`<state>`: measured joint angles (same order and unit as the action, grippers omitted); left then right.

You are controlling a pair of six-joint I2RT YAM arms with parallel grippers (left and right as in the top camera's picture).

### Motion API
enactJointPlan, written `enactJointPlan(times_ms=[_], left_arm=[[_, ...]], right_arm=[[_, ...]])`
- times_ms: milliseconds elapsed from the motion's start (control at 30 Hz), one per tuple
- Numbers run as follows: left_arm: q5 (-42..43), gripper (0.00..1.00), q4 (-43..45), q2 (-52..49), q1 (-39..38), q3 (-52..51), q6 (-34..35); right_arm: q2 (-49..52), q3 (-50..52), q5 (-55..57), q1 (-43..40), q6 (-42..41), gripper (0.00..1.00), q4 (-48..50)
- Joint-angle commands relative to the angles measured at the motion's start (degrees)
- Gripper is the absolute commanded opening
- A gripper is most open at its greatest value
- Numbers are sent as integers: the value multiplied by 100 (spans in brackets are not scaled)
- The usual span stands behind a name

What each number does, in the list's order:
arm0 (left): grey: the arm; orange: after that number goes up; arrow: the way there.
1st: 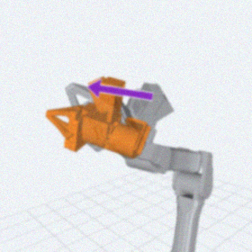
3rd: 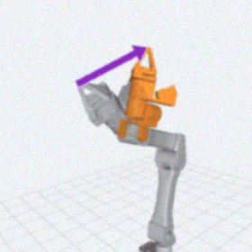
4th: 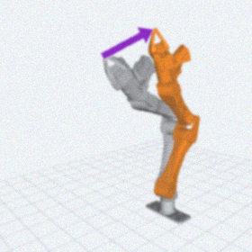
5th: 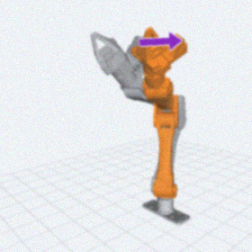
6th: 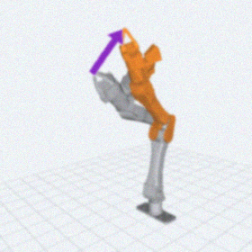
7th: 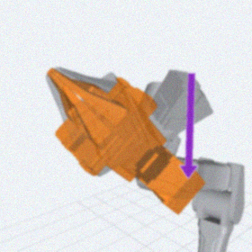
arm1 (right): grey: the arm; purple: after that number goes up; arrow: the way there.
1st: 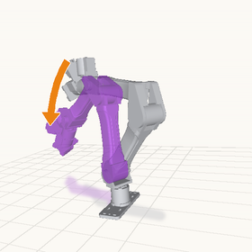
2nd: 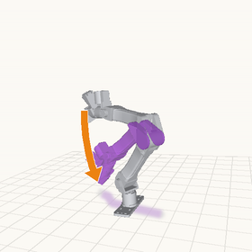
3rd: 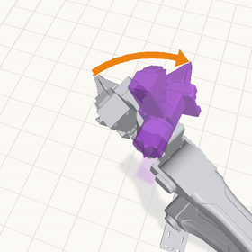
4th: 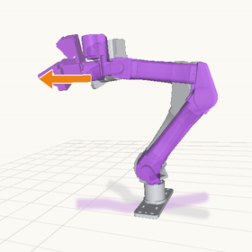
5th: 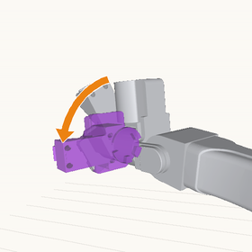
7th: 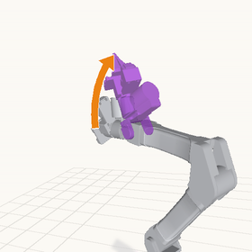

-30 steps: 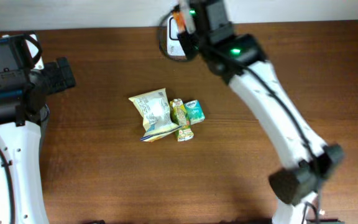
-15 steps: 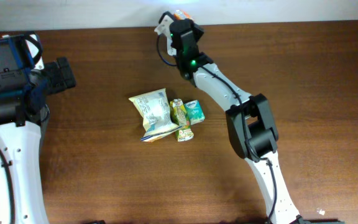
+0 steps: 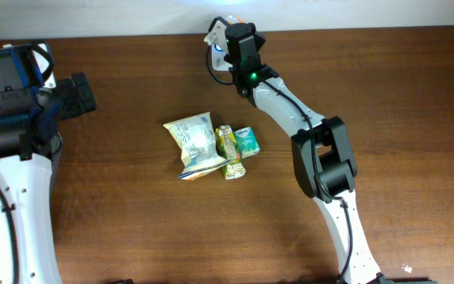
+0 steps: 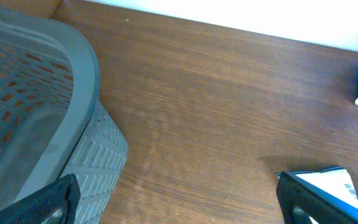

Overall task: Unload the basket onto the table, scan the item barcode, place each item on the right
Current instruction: 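Move the orange pack to the right side and release it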

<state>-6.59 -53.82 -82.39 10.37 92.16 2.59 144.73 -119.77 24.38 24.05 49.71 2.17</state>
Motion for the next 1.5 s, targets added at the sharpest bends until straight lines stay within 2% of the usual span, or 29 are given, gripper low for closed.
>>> enactJointPlan(times_ms=[0, 67, 133, 233, 300, 333, 400, 500, 567, 700, 733, 800, 833, 900, 967, 1100, 1200, 1367, 1400, 1433, 1467], left_arm=[[37, 99, 9, 24, 31, 59, -33], [37, 99, 9, 24, 31, 59, -33], [35, 99, 9, 24, 31, 59, -33], [37, 99, 9, 24, 28, 59, -33], [35, 99, 9, 24, 31, 59, -33], [37, 99, 9, 24, 31, 59, -33], [37, 99, 9, 24, 31, 59, -33], [35, 99, 9, 24, 31, 59, -33], [37, 99, 9, 24, 31, 59, -33], [37, 99, 9, 24, 31, 59, -33], [35, 99, 9, 24, 31, 59, -33], [35, 99, 9, 24, 31, 59, -33], [37, 99, 9, 24, 31, 59, -33], [35, 99, 9, 24, 31, 59, -33], [35, 99, 9, 24, 31, 59, -33], [37, 99, 9, 24, 31, 59, -33], [37, 99, 9, 24, 31, 59, -33], [37, 99, 9, 24, 31, 59, -33], [35, 99, 9, 24, 31, 59, -33], [37, 99, 9, 24, 31, 59, -33], [37, 99, 9, 24, 28, 59, -33]], right_arm=[[-129, -68, -153, 107, -114, 4, 20], [-409, -68, -190, 142, -704, 4, -94], [-1110, -68, -1298, 142, -1161, 4, -1329], [-2076, -68, -2404, 103, -2527, 4, -2776], [-2859, -68, -2699, 87, -3720, 4, -4081], [-3333, -68, -2699, 85, -4065, 4, -4999], [-4076, -68, -2660, 0, -4168, 4, -6502], [-4809, -68, -2505, -675, -4439, 4, -8135], [-4793, -46, -2529, -1674, -4944, 4, -8712], [-4616, 693, -2531, -3348, -5912, 4, -8566], [-4485, 1421, -2612, -3910, -5971, 4, -8142], [-4328, 2389, -2883, -4343, -6142, 4, -7359], [-4249, 3268, -3042, -4699, -6511, 4, -6487], [-4229, 3882, -3045, -5062, -7005, 4, -5831], [-4223, 4188, -3084, -5508, -7130, 4, -5313], [-4210, 4588, -2999, -5971, -7715, 4, -4159], [-4179, 4885, -2999, -5969, -7724, 4, -3383], [-4079, 4885, -3119, -5963, -7683, 4, -3453], [-4074, 4885, -3318, -5963, -7455, 11, -3467], [-4076, 4857, -3860, -5965, -6887, 35, -3807], [-4076, 4793, -3987, -5952, -6743, 44, -4089]])
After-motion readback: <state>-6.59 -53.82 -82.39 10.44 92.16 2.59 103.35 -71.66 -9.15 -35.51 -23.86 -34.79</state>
